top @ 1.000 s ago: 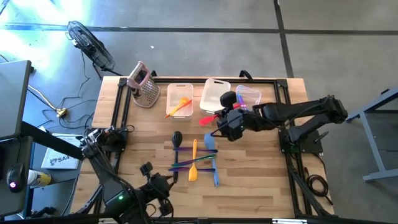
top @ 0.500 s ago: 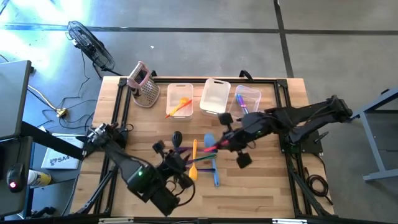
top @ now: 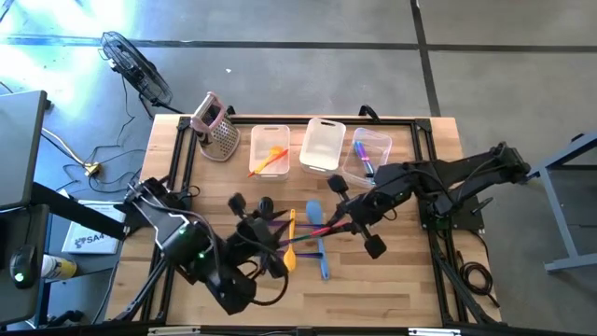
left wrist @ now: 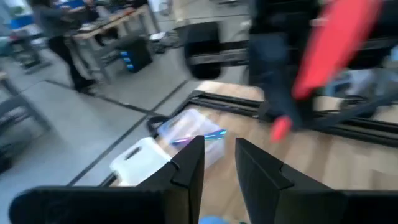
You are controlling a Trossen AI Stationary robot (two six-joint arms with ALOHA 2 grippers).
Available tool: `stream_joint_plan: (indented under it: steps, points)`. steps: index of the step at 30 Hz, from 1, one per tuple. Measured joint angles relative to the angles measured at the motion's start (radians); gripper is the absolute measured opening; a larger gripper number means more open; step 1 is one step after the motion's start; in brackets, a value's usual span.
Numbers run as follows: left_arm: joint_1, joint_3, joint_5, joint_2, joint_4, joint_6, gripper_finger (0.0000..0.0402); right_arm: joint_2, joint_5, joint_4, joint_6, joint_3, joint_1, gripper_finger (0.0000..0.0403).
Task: Pick & Place Kitchen Items
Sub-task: Put the red spatula into the left white bin
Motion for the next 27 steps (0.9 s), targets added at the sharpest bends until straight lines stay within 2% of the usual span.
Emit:
stream_joint_plan:
  steps: [5, 11, 18, 27]
  points:
    - [0.015, -0.001, 0.109, 0.002, 0.250, 0.275, 0.0086, 0.000, 0.000, 0.018, -0.014, 0.000, -0.012, 0.0005]
    - [0.023, -0.001, 0.159, -0.001, 0.440, 0.465, 0.0086, 0.000, -0.003, 0.032, -0.019, 0.000, -0.020, 0.0005]
    - [0.032, -0.001, 0.166, -0.002, 0.490, 0.535, 0.0086, 0.000, -0.008, 0.034, -0.019, 0.000, -0.020, 0.0005]
    - [0.074, -0.001, 0.262, -0.002, 0.502, 0.569, 0.0086, 0.000, -0.010, 0.028, -0.019, 0.000, -0.020, 0.0005]
